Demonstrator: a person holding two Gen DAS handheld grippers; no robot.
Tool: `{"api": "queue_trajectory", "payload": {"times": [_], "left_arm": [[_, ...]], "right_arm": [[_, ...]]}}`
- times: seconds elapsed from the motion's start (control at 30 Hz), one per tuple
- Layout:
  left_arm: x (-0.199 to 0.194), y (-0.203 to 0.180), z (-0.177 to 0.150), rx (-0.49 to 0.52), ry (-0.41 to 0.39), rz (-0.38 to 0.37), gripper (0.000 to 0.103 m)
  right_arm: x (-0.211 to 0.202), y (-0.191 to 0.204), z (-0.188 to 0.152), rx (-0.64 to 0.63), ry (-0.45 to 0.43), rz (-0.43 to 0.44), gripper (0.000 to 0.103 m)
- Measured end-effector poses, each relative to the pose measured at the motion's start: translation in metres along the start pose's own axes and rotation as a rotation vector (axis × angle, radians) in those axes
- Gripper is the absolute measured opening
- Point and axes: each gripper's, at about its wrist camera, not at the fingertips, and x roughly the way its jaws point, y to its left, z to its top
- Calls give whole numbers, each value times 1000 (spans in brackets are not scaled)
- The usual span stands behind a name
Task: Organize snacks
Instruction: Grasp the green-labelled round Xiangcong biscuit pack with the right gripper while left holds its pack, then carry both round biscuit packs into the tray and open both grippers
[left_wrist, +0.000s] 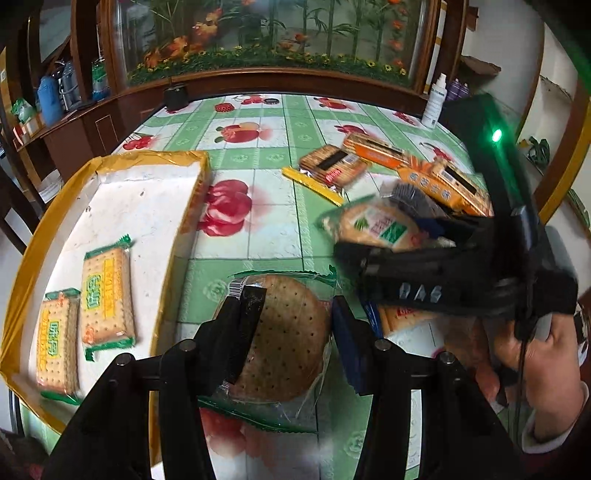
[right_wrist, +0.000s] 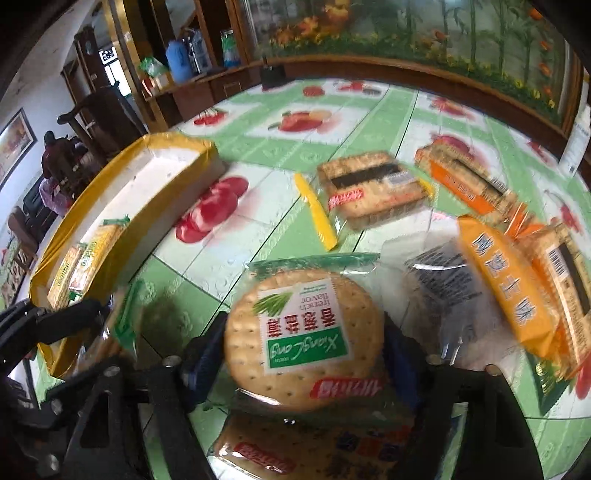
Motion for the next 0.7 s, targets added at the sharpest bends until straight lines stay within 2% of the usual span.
{"api": "queue_trajectory", "payload": {"times": [0.3,0.7], "left_arm": [[-9,-7,-6,-7,-18,31,48],[-34,2,-11,-27,-66,82,48]], "right_arm": [[-49,-16,-7,62,-157,77,77],[-91,6,-11,32,-236,135,77]]}}
